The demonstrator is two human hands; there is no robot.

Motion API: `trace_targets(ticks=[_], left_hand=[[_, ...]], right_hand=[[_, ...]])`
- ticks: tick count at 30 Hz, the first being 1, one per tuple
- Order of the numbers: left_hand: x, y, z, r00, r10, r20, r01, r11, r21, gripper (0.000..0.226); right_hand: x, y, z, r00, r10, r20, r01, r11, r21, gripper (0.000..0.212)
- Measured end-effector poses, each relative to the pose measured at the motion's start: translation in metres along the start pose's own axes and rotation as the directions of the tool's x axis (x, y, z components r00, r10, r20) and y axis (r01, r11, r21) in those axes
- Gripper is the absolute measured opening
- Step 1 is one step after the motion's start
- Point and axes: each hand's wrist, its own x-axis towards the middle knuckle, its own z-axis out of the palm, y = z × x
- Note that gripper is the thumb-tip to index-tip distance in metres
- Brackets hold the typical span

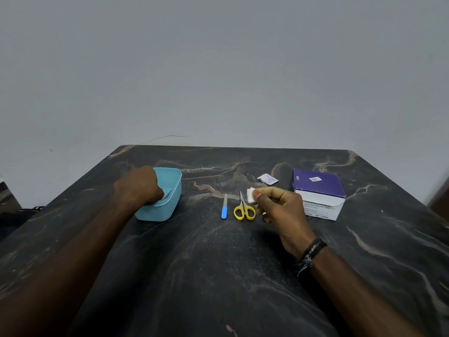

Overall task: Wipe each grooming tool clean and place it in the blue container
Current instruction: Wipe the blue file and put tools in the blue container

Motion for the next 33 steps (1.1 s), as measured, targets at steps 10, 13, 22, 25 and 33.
trace_targets(ticks=[10,13,22,25,33], left_hand=[[-0.054,0.04,-0.014,0.8,0.187,-0.569,-0.276,0.958,-0.073,0.02],[-0.07,0.077,0.0,0.865,0.218,-0.452,-0.34,0.917,-0.207,0.019],[-0.062,0.119,0.039,0.974,0.225,-0.029,-0.227,0.956,-0.188,0.023],[-0.061,0.118,0.038,0.979,0.202,0.013,-0.196,0.963,-0.186,0.028],[-0.057,0.121,0.034,0.976,0.192,0.1,-0.17,0.966,-0.192,0.019]], right_hand=[[0.002,0.003,0.0,1.0,-0.007,0.013,0.006,0.999,0.031,0.011],[0.003,0.004,-0.001,1.0,0.001,0.009,-0.001,0.998,0.058,0.018],[0.007,0.007,-0.005,0.999,0.021,-0.03,-0.02,0.999,0.047,0.009],[0.004,0.006,-0.003,0.999,0.05,0.014,-0.051,0.997,0.063,0.01],[0.005,0.005,-0.004,0.999,0.007,0.038,-0.01,0.996,0.086,0.012]])
